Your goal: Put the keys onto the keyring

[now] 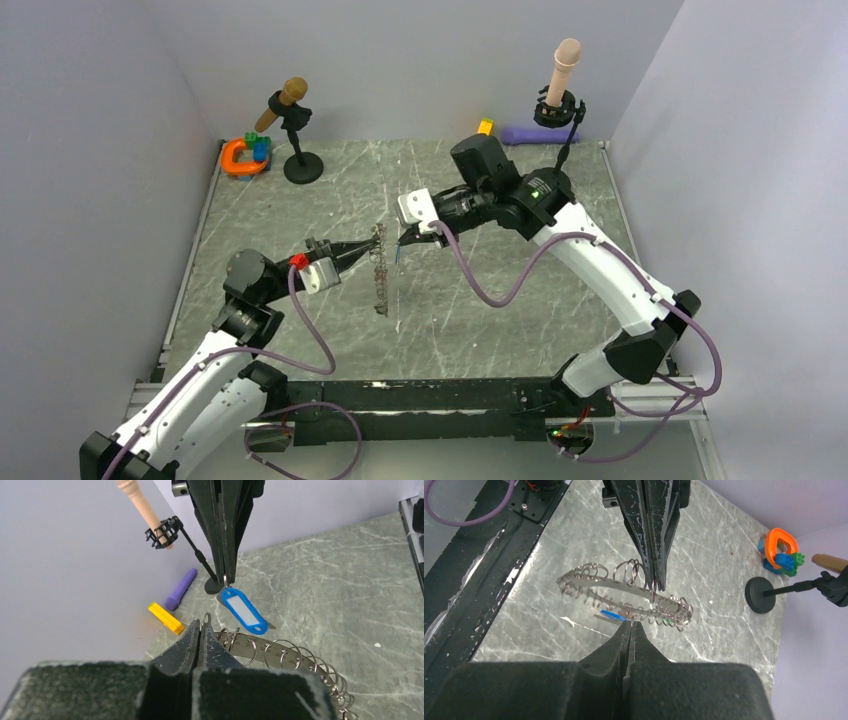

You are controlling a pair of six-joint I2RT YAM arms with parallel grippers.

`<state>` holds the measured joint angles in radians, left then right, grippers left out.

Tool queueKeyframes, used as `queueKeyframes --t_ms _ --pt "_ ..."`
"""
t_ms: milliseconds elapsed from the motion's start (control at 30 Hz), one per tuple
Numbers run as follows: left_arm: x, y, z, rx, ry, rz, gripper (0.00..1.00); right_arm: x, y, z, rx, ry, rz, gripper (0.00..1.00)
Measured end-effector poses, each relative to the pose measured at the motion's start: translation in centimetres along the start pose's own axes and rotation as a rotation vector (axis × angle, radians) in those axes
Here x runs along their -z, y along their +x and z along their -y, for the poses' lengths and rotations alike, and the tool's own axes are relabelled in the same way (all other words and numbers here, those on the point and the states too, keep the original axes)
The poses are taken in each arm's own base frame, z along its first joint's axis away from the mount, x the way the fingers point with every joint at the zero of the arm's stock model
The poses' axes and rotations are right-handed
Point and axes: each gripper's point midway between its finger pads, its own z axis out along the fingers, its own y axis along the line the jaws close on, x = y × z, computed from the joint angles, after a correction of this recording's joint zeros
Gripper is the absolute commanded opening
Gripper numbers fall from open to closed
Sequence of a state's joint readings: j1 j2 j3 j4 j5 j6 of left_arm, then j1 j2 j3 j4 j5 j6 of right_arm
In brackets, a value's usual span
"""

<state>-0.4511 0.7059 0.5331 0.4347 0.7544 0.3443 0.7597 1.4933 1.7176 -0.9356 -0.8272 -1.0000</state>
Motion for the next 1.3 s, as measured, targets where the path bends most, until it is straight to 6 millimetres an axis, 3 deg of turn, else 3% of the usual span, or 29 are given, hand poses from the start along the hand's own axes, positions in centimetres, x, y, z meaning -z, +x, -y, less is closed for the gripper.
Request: queueKeyframes --t_ms 500,667,1300 --pt "-0.6 -1.0 1.3 -0.002 0.027 0.051 0.00 0.6 -0.6 -2.7 0.115 0.053 0.027 0.00" --pt "-0.5 -1.1 1.6 -0.008 0.030 0.060 0.00 0.8 -1.6 -1.8 0.155 0.100 0.060 0.00" --pt "-0.4 -1.7 1.8 -0.019 0.029 0.090 0.00 0.0 -1.6 -0.9 0.143 0.137 0.098 0.00"
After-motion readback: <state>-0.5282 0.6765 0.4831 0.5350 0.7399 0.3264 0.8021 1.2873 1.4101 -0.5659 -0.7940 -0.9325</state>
